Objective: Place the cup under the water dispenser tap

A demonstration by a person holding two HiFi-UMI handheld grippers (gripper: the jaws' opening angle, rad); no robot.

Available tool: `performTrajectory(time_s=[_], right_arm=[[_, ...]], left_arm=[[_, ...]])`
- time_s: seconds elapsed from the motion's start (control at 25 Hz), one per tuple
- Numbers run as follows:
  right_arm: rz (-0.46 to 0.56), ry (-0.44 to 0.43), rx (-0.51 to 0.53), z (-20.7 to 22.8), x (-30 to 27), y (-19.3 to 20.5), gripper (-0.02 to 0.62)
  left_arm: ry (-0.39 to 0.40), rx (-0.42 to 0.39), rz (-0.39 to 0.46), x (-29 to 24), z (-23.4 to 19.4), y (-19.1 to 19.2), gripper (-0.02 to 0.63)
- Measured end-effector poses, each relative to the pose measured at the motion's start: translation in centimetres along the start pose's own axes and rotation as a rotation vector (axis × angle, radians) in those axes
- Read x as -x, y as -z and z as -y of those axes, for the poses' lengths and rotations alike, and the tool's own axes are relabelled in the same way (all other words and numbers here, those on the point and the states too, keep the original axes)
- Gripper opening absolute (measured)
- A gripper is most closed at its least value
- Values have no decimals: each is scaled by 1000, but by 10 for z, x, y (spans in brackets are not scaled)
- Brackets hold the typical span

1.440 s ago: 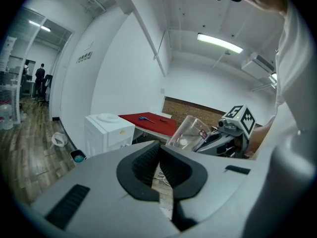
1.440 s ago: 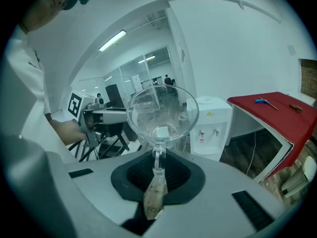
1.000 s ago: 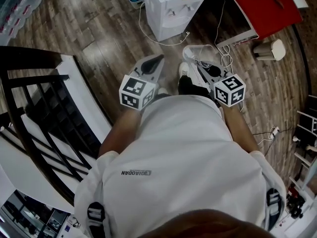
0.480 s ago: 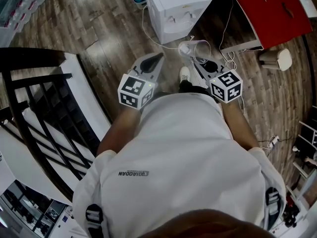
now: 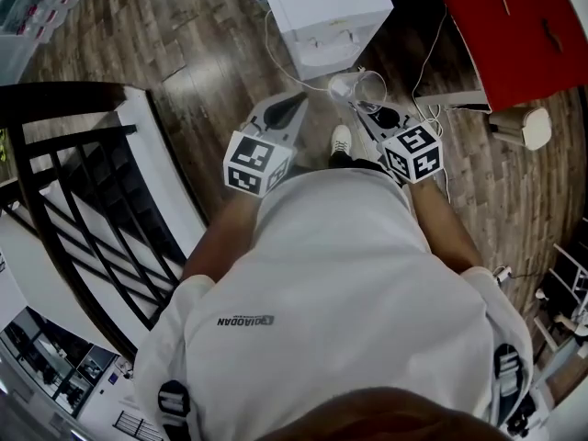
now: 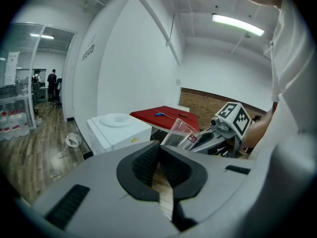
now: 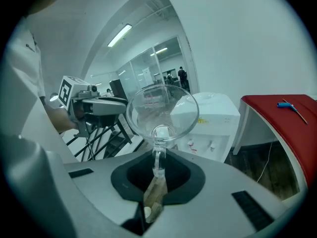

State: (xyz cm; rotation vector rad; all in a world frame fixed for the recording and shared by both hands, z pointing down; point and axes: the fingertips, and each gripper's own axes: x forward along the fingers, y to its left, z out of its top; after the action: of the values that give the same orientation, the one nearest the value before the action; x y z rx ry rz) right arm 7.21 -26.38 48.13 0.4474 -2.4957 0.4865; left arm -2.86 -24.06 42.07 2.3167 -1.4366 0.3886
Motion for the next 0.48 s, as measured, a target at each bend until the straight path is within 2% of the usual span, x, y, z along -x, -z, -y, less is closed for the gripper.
performTrajectory(time_s=[0.28, 0.48], right_arm=[[-88, -67, -14, 57, -36, 30, 40], [-155, -65, -14, 84, -69, 59, 40]], left_arm=[[-70, 47, -23, -39, -8, -7, -5], [-90, 91, -79, -49, -10, 16, -5]])
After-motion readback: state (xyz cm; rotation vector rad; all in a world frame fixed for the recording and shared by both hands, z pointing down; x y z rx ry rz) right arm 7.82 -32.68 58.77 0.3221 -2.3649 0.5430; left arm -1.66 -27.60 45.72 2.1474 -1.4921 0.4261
